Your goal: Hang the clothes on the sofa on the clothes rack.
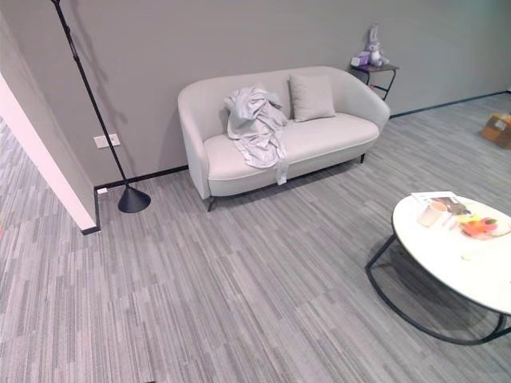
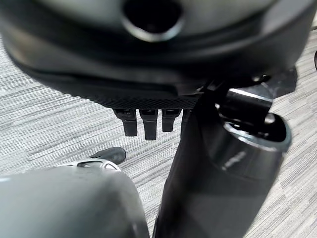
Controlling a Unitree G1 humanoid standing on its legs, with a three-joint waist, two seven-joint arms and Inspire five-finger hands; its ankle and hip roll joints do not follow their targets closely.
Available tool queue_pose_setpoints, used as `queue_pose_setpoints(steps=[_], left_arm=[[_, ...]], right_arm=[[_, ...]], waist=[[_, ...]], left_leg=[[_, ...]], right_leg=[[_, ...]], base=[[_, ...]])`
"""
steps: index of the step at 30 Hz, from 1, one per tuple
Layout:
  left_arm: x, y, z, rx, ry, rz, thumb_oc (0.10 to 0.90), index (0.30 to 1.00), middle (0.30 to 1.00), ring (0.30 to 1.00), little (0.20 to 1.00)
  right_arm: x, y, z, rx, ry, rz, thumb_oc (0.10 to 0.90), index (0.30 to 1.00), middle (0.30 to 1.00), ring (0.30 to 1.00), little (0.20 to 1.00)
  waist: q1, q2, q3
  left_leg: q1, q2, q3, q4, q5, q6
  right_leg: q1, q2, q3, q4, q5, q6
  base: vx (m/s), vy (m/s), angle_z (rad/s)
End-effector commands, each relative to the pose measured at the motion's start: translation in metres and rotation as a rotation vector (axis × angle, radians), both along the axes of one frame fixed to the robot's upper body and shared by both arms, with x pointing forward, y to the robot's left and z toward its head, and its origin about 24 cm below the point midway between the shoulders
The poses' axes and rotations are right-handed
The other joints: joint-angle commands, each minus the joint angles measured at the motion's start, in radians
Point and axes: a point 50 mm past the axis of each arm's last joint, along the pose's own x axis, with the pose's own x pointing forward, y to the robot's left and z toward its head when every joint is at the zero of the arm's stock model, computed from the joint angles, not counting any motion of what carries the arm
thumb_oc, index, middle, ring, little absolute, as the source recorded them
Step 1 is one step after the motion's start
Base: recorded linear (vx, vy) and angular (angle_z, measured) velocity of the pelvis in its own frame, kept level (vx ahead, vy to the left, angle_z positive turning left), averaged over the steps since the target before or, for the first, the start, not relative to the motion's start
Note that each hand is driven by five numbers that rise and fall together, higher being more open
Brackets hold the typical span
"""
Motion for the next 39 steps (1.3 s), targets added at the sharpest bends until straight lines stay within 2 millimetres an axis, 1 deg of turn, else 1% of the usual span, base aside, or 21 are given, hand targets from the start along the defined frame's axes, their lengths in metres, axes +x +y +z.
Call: queue_pose_setpoints(steps=[1, 6, 8, 11, 18, 20, 21, 22, 23, 25, 26, 28, 29, 30, 33, 34, 35, 36, 37, 38, 39], left_arm=[[0.02, -0.025, -0.001, -0.05, -0.045, -0.089, 0.8, 0.9, 0.9, 0.9, 0.9], [0.021, -0.024, 0.0, -0.044, -0.049, -0.094, 0.8, 0.9, 0.9, 0.9, 0.9], [0.021, -0.023, 0.0, -0.036, -0.05, -0.094, 0.8, 0.9, 0.9, 0.9, 0.9], [0.022, -0.022, 0.0, -0.033, -0.052, -0.096, 0.8, 0.9, 0.9, 0.9, 0.9], [0.027, -0.015, 0.002, 0.002, -0.075, -0.102, 0.8, 0.9, 0.9, 0.9, 0.9], [0.031, -0.014, 0.003, 0.013, -0.083, -0.117, 0.8, 0.9, 0.9, 0.9, 0.9], [0.037, -0.014, 0.005, 0.018, -0.102, -0.139, 0.8, 0.9, 0.9, 0.9, 0.9], [0.037, -0.014, 0.005, 0.018, -0.102, -0.139, 0.8, 0.9, 0.9, 0.9, 0.9], [0.039, -0.014, 0.005, 0.022, -0.105, -0.143, 0.8, 0.9, 0.9, 0.9, 0.9], [0.043, -0.01, 0.007, 0.033, -0.109, -0.162, 0.8, 0.9, 0.9, 0.9, 0.9], [0.044, -0.009, 0.007, 0.034, -0.108, -0.164, 0.8, 0.9, 0.9, 0.9, 0.9], [0.042, -0.007, 0.007, 0.04, -0.097, -0.177, 0.8, 0.9, 0.9, 0.9, 0.9], [0.042, -0.007, 0.007, 0.039, -0.097, -0.177, 0.8, 0.9, 0.9, 0.9, 0.9], [0.041, -0.005, 0.007, 0.045, -0.092, -0.179, 0.8, 0.9, 0.9, 0.9, 0.9], [0.046, -0.002, 0.009, 0.054, -0.104, -0.17, 0.8, 0.9, 0.9, 0.9, 0.9], [0.047, -0.003, 0.009, 0.056, -0.105, -0.176, 0.8, 0.9, 0.9, 0.9, 0.9], [0.047, -0.003, 0.009, 0.056, -0.105, -0.176, 0.8, 0.9, 0.9, 0.9, 0.9], [0.046, -0.002, 0.008, 0.06, -0.093, -0.198, 0.8, 0.9, 0.9, 0.9, 0.9], [0.045, -0.002, 0.008, 0.063, -0.092, -0.195, 0.8, 0.9, 0.9, 0.9, 0.9], [0.045, -0.002, 0.008, 0.063, -0.092, -0.195, 0.8, 0.9, 0.9, 0.9, 0.9], [0.043, -0.003, 0.008, 0.06, -0.092, -0.175, 0.8, 0.9, 0.9, 0.9, 0.9]], right_arm=[[0.001, 0.008, -0.001, 0.029, 0.022, 0.001, 0.8, 0.9, 0.9, 0.9, 0.9], [0.001, 0.006, 0.0, 0.025, 0.032, 0.057, 0.8, 0.9, 0.9, 0.9, 0.9], [0.007, 0.007, -0.001, 0.023, 0.019, 0.134, 0.8, 0.9, 0.9, 0.9, 0.9], [0.009, 0.008, -0.001, 0.025, 0.017, 0.154, 0.8, 0.9, 0.9, 0.9, 0.9], [0.028, 0.012, -0.002, 0.032, -0.029, 0.276, 0.8, 0.9, 0.9, 0.9, 0.9], [0.033, 0.012, -0.001, 0.033, -0.038, 0.284, 0.8, 0.9, 0.9, 0.9, 0.9], [0.038, 0.012, -0.001, 0.036, -0.053, 0.287, 0.8, 0.9, 0.9, 0.9, 0.9], [0.038, 0.012, -0.001, 0.036, -0.053, 0.287, 0.8, 0.9, 0.9, 0.9, 0.9], [0.041, 0.012, -0.001, 0.037, -0.06, 0.292, 0.8, 0.9, 0.9, 0.9, 0.9], [0.049, 0.008, 0.001, 0.033, -0.083, 0.307, 0.8, 0.9, 0.9, 0.9, 0.9], [0.051, 0.007, 0.001, 0.028, -0.09, 0.303, 0.8, 0.9, 0.9, 0.9, 0.9], [0.051, 0.002, 0.002, 0.015, -0.092, 0.279, 0.8, 0.9, 0.9, 0.9, 0.9], [0.05, 0.002, 0.002, 0.015, -0.092, 0.279, 0.8, 0.9, 0.9, 0.9, 0.9], [0.049, -0.002, 0.003, 0.004, -0.095, 0.242, 0.8, 0.9, 0.9, 0.9, 0.9], [0.045, -0.001, 0.002, 0.018, -0.09, 0.207, 0.8, 0.9, 0.9, 0.9, 0.9], [0.045, 0.001, 0.002, 0.026, -0.09, 0.209, 0.8, 0.9, 0.9, 0.9, 0.9], [0.045, 0.001, 0.002, 0.026, -0.09, 0.209, 0.8, 0.9, 0.9, 0.9, 0.9], [0.032, 0.007, 0.0, 0.065, -0.057, 0.209, 0.8, 0.9, 0.9, 0.9, 0.9], [0.03, 0.009, -0.001, 0.072, -0.055, 0.203, 0.8, 0.9, 0.9, 0.9, 0.9], [0.03, 0.009, -0.001, 0.072, -0.055, 0.203, 0.8, 0.9, 0.9, 0.9, 0.9], [0.027, 0.007, 0.0, 0.072, -0.051, 0.193, 0.8, 0.9, 0.9, 0.9, 0.9]], waist=[[-0.006, -0.013, -0.025], [-0.006, -0.012, -0.026], [-0.005, -0.016, -0.024], [-0.005, -0.017, -0.023], [-0.006, -0.022, 0.001], [-0.007, -0.018, 0.014], [-0.006, -0.006, 0.04], [-0.006, -0.007, 0.039], [-0.008, -0.003, 0.055], [-0.016, 0.006, 0.099], [-0.016, 0.008, 0.103], [-0.012, 0.021, 0.097], [-0.012, 0.022, 0.097], [-0.011, 0.021, 0.09], [-0.004, 0.016, 0.089], [-0.001, 0.017, 0.088], [0.0, 0.016, 0.088], [0.001, 0.0, 0.071], [-0.001, -0.012, 0.061], [-0.001, -0.012, 0.061], [0.0, -0.02, 0.035]], left_leg=[[0.002, 0.016, 0.056, -0.028, -0.014, -0.017], [0.004, 0.01, 0.053, -0.028, -0.02, -0.013], [0.003, 0.009, 0.053, -0.028, -0.022, -0.011], [0.003, 0.007, 0.054, -0.028, -0.024, -0.01], [-0.006, -0.014, 0.046, -0.028, -0.04, 0.011], [-0.014, -0.021, 0.038, -0.028, -0.042, 0.019], [-0.017, -0.034, 0.028, -0.028, -0.048, 0.041], [-0.017, -0.034, 0.028, -0.028, -0.048, 0.041], [-0.009, -0.041, 0.028, -0.028, -0.053, 0.051], [0.029, -0.062, 0.024, -0.028, -0.066, 0.075], [0.036, -0.06, 0.029, -0.028, -0.069, 0.075], [0.036, -0.042, 0.035, -0.028, -0.076, 0.057], [0.037, -0.04, 0.034, -0.028, -0.076, 0.056], [0.037, -0.032, 0.029, -0.028, -0.085, 0.043], [0.073, -0.021, 0.023, -0.028, -0.111, 0.022], [0.085, -0.018, 0.02, -0.028, -0.118, 0.019], [0.085, -0.018, 0.02, -0.028, -0.118, 0.019], [0.147, -0.013, 0.008, -0.028, -0.148, -0.003], [0.166, -0.012, 0.002, -0.028, -0.151, -0.012], [0.166, -0.012, 0.002, -0.028, -0.151, -0.012], [0.178, 0.022, 0.008, -0.028, -0.123, -0.037]], right_leg=[[0.043, -0.06, 0.026, -0.079, 0.027, 0.112], [0.044, -0.065, 0.025, -0.079, 0.029, 0.116], [0.044, -0.068, 0.023, -0.079, 0.032, 0.117], [0.044, -0.069, 0.025, -0.079, 0.033, 0.117], [0.038, -0.088, 0.029, -0.076, 0.046, 0.128], [0.009, -0.099, 0.027, -0.019, 0.032, 0.128], [-0.056, -0.127, 0.016, 0.13, 0.001, 0.135], [-0.058, -0.129, 0.017, 0.133, -0.001, 0.135], [-0.095, -0.147, 0.017, 0.213, 0.011, 0.143], [-0.202, -0.201, 0.019, 0.464, 0.085, 0.182], [-0.216, -0.214, 0.01, 0.471, 0.09, 0.183], [-0.209, -0.229, -0.019, 0.334, 0.05, 0.164], [-0.206, -0.227, -0.021, 0.33, 0.051, 0.163], [-0.192, -0.234, -0.014, 0.156, 0.073, 0.167], [-0.218, -0.275, 0.007, -0.079, 0.18, 0.209], [-0.249, -0.295, 0.017, -0.079, 0.182, 0.221], [-0.249, -0.295, 0.017, -0.079, 0.182, 0.221], [-0.267, -0.317, 0.031, -0.079, 0.21, 0.247], [-0.247, -0.311, 0.04, -0.079, 0.25, 0.256], [-0.247, -0.311, 0.04, -0.079, 0.25, 0.256], [-0.235, -0.286, 0.047, -0.079, 0.248, 0.237]], base=[[0.01, 0.047, -0.07], [0.01, 0.044, -0.03], [0.01, 0.04, 0.0], [0.01, 0.027, 0.0], [0.03, 0.079, -0.01], [-0.01, 0.151, 0.0], [-0.03, 0.168, 0.02], [-0.04, 0.199, 0.03], [0.0, 0.151, 0.13], [0.05, 0.167, 0.22], [0.15, 0.0, 0.27], [0.15, -0.098, 0.3], [0.16, -0.173, 0.13], [0.18, -0.192, 0.02], [0.24, -0.232, 0.07], [0.15, -0.144, 0.06], [0.49, -0.482, 0.14], [0.59, -0.59, 0.3], [0.59, -0.59, 0.4], [0.38, -0.485, 0.36], [0.46, -0.728, 0.23]])
